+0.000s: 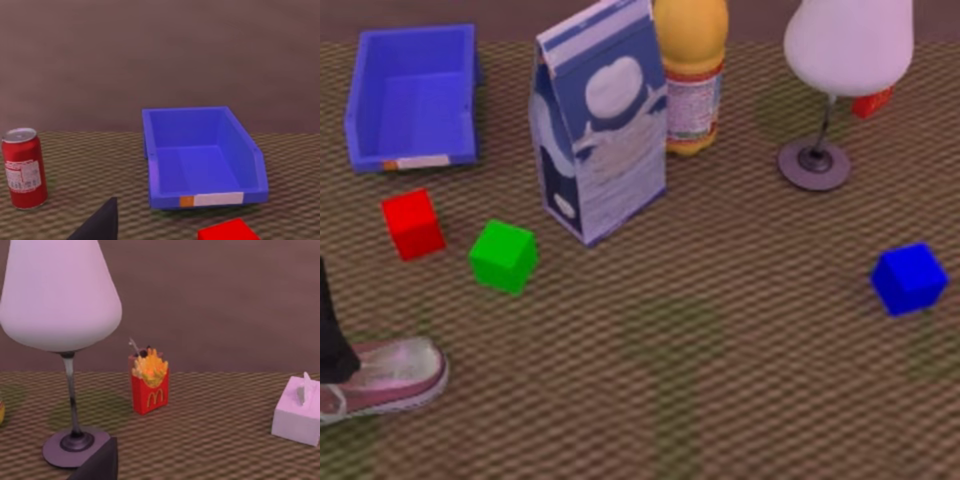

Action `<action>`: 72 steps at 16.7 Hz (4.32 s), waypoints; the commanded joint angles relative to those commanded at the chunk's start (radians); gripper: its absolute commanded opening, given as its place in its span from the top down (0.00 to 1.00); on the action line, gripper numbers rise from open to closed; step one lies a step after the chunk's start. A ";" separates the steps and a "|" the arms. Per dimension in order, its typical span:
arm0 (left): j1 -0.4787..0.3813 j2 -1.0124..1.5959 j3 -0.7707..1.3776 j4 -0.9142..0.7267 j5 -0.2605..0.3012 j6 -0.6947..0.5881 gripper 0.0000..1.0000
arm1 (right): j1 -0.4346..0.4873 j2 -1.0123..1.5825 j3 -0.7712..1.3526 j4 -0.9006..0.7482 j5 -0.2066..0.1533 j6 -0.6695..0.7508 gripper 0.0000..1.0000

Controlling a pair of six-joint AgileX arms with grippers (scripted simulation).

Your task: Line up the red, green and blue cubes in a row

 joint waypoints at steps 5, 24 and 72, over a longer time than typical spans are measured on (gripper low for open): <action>0.004 0.062 0.061 -0.038 -0.006 0.035 0.00 | 0.000 0.000 0.000 0.000 0.000 0.000 0.00; -0.067 1.827 1.538 -1.018 0.004 0.898 0.00 | 0.000 0.000 0.000 0.000 0.000 0.000 0.00; -0.072 2.318 1.665 -0.918 0.004 1.083 1.00 | 0.000 0.000 0.000 0.000 0.000 0.000 0.00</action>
